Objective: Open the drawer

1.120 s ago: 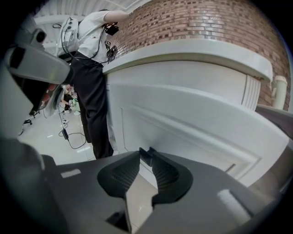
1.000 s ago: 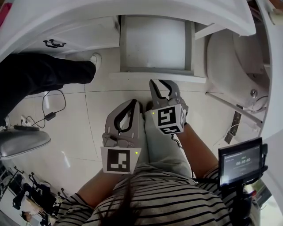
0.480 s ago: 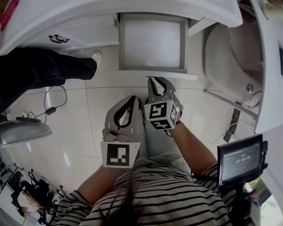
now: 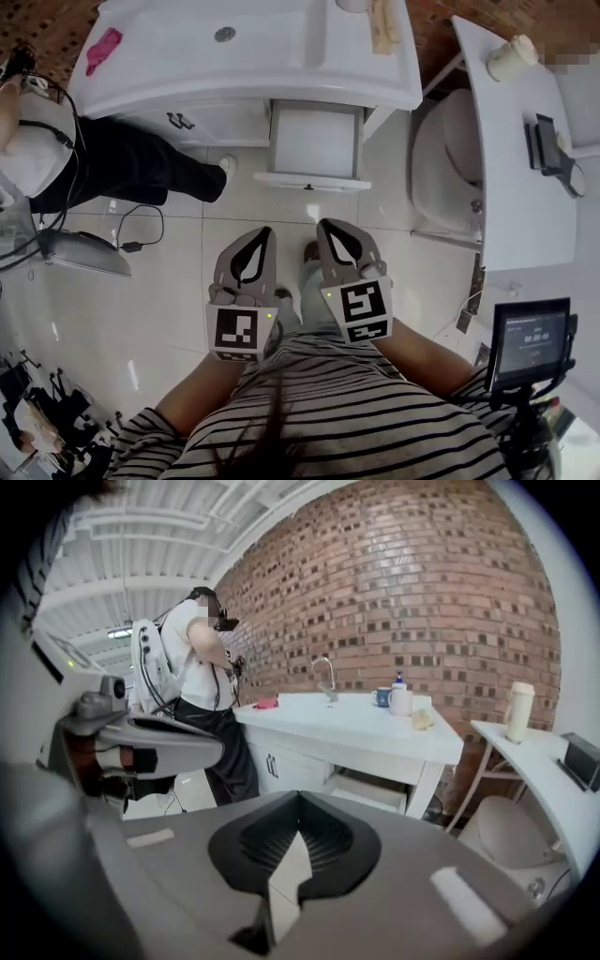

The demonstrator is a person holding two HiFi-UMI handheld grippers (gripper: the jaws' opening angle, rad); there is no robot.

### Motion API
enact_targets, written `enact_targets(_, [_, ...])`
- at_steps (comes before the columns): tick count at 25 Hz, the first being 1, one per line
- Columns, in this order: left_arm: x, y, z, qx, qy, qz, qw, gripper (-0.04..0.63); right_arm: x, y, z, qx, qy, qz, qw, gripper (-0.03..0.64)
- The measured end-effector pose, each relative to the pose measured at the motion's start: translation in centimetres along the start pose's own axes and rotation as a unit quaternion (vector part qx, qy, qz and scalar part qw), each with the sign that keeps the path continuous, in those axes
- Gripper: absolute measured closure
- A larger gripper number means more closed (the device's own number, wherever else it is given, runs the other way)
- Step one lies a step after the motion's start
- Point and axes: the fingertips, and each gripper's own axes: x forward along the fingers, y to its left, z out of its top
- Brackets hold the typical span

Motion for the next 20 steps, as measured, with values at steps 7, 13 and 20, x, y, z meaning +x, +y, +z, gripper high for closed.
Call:
enact_targets(7, [-10.2, -2.3, 1.7, 0.023, -0.054, -0.016, 0.9981, 0.58, -9.6, 6.8, 2.7, -0.003, -0.06, -0.034, 0.998, 0.615])
enact_targets(13, [-22.6, -4.1, -1.2, 0.041, -0.082, -0.03, 0.9954, 0.58, -19.3, 15.5, -0.2, 0.006, -0.084, -0.085, 0.993, 0.615])
enact_targets(20, [-33.8, -8.2, -2.8, 0.032, -0.099, -0.075, 0.9917, 0.58, -27.3, 24.8, -3.2, 0.024, -0.08, -0.106, 0.991, 0.615])
